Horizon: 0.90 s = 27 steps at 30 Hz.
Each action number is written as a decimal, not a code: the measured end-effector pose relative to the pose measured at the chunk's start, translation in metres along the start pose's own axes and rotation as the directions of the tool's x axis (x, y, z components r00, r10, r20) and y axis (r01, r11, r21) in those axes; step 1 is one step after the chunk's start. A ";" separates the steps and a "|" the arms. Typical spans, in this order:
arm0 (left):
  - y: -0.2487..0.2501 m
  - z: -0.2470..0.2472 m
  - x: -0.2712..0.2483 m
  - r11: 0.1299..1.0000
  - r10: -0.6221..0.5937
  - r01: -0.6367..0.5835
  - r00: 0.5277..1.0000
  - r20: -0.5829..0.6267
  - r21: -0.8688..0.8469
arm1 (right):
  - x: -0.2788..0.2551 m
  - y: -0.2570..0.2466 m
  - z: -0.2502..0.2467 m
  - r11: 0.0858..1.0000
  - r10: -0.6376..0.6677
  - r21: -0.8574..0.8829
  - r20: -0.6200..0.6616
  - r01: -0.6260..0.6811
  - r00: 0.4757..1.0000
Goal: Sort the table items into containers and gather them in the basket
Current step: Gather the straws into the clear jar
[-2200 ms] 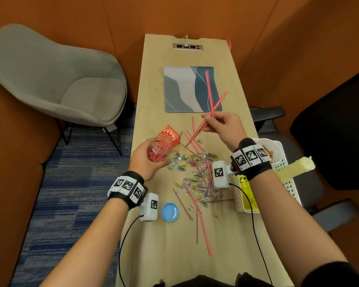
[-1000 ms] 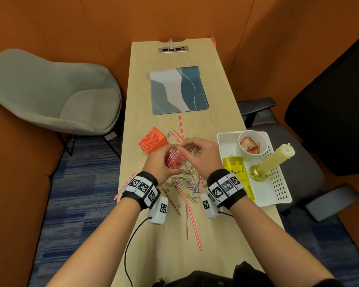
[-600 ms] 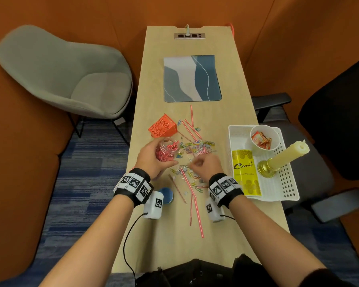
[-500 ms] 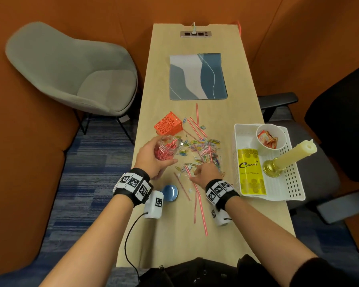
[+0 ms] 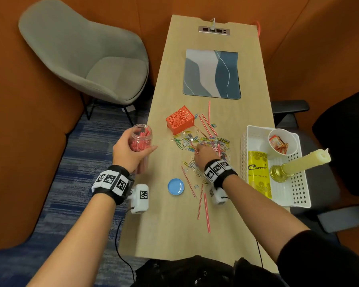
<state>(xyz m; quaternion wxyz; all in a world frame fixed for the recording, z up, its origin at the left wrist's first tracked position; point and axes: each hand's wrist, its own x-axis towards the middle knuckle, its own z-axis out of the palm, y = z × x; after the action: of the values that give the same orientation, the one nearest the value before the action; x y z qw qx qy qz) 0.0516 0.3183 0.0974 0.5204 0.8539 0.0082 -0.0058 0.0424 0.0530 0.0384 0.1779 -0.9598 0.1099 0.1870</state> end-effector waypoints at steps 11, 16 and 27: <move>-0.048 -0.040 0.010 0.986 -0.166 0.166 0.981 -0.103 -0.004 | 0.060 -0.113 0.048 0.819 -0.524 -0.105 0.263 0.564 0.810; -0.053 -0.037 0.022 0.987 -0.160 0.160 0.984 -0.075 -0.005 | 0.070 -0.122 0.065 0.778 -0.571 -0.105 0.295 0.620 0.766; -0.048 -0.024 0.038 0.994 -0.109 0.109 0.994 -0.003 -0.002 | 0.072 -0.108 0.054 0.633 -0.514 -0.356 0.471 0.687 0.717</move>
<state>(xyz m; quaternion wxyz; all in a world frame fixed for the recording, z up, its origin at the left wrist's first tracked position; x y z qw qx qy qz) 0.0888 0.3619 0.0654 0.5200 0.8517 0.0555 -0.0331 0.1203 0.1618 -0.0041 -0.0131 -0.9059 -0.3052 0.2932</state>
